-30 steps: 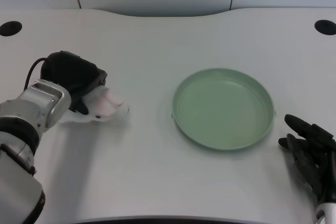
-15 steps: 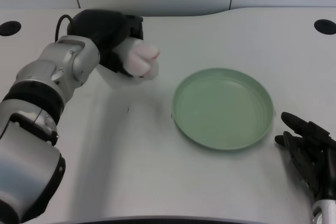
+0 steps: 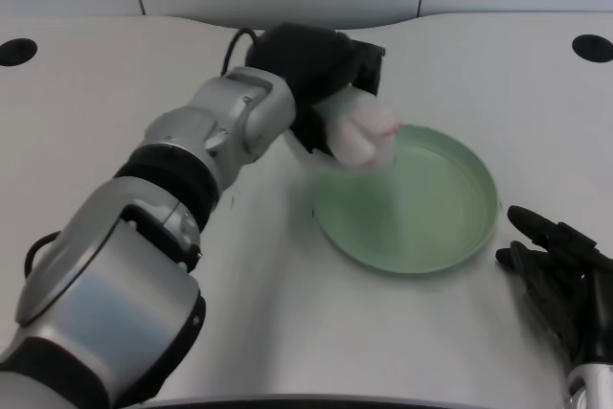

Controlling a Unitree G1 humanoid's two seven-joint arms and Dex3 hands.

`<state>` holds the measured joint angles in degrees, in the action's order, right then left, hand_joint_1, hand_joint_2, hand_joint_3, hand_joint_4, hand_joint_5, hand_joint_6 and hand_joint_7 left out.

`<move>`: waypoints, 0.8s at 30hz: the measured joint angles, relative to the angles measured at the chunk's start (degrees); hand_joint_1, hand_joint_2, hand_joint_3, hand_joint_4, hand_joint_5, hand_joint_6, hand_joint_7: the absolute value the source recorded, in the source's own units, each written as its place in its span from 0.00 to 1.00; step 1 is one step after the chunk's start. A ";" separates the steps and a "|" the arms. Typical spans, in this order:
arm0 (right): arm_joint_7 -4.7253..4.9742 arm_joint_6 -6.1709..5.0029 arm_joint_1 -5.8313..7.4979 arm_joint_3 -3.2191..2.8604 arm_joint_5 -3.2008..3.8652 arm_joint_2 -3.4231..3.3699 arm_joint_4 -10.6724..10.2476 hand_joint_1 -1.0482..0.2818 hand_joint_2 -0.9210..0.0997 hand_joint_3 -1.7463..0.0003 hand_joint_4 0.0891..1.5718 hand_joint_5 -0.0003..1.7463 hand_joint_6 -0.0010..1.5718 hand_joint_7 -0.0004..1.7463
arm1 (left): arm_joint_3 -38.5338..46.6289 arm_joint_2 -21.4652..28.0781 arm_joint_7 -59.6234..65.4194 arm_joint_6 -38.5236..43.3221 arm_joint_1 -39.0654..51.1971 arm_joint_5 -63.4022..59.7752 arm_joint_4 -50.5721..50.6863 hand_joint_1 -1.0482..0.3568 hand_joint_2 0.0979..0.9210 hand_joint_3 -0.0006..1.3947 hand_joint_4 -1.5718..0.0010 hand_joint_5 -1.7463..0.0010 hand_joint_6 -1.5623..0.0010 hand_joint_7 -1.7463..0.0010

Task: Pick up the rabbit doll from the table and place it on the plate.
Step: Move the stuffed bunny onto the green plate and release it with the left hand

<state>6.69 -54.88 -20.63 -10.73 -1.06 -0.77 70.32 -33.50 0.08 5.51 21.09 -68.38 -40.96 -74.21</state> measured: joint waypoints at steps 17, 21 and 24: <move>-2.50 0.38 0.25 0.35 0.11 -0.55 -1.09 0.52 0.00 0.84 0.39 0.50 0.58 0.01 | -2.26 -8.56 -0.74 -2.40 -0.05 -1.66 -1.36 0.56 0.88 0.10 0.52 0.00 0.61 0.00; -2.22 0.40 0.25 0.26 0.12 -0.58 -1.09 0.53 0.00 0.84 0.40 0.50 0.59 0.01 | -3.65 -8.45 -0.44 -2.74 -0.04 -3.21 -1.59 0.35 0.91 0.02 0.62 0.27 0.63 0.45; -1.33 0.46 0.27 0.38 -0.17 -0.60 -1.12 0.53 0.00 0.84 0.40 0.50 0.59 0.01 | -4.50 -8.30 -0.42 -3.27 -0.04 -3.91 -1.98 0.30 0.93 0.00 0.65 0.58 0.60 0.81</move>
<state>5.36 -54.42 -20.36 -10.35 -1.22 -1.37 69.20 -38.00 -8.22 5.08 17.82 -68.42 -44.87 -76.19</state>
